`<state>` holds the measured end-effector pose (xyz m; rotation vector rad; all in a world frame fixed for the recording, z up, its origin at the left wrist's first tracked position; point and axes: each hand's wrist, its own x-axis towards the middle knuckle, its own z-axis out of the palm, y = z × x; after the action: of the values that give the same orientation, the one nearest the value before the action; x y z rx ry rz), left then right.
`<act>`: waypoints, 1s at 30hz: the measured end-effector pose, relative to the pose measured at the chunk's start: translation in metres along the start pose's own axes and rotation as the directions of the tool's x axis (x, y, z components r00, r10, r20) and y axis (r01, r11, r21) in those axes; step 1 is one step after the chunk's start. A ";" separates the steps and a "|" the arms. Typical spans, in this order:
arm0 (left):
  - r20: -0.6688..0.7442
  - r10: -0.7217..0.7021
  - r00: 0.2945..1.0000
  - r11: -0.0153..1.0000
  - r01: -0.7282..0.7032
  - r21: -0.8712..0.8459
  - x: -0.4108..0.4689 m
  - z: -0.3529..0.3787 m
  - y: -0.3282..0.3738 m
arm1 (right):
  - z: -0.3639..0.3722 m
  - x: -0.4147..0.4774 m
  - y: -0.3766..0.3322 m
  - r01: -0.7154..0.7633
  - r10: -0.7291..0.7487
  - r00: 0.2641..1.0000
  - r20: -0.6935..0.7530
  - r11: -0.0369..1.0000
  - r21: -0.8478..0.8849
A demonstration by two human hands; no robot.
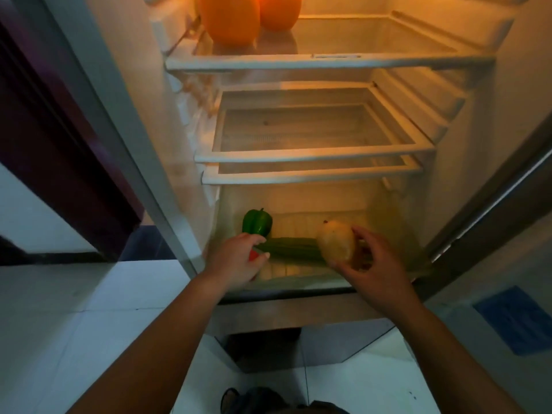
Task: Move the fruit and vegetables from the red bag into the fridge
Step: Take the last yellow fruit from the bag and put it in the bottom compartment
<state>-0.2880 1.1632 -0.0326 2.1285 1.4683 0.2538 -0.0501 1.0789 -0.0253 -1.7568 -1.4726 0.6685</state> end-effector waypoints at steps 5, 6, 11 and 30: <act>0.117 0.012 0.993 0.995 -0.001 -0.096 0.033 0.002 -0.018 | 0.009 0.030 -0.004 -0.037 0.048 0.996 0.081 0.991 -0.125; 0.124 0.025 0.992 0.991 -0.008 -0.134 0.037 0.001 -0.020 | 0.011 0.038 -0.003 -0.039 0.057 0.992 0.109 0.986 -0.161; 0.145 0.054 0.988 0.989 -0.032 -0.144 0.049 0.002 -0.034 | 0.028 0.062 0.003 0.000 0.048 0.980 0.194 0.971 -0.237; 0.185 -0.167 0.969 0.980 0.184 -0.079 0.058 0.030 -0.050 | 0.050 0.115 0.027 0.083 0.014 0.932 0.363 0.964 -0.251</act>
<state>-0.2928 1.2194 -0.0918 1.8797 1.4970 0.0656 -0.0490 1.1999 -0.0686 -1.8689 -1.9144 0.8458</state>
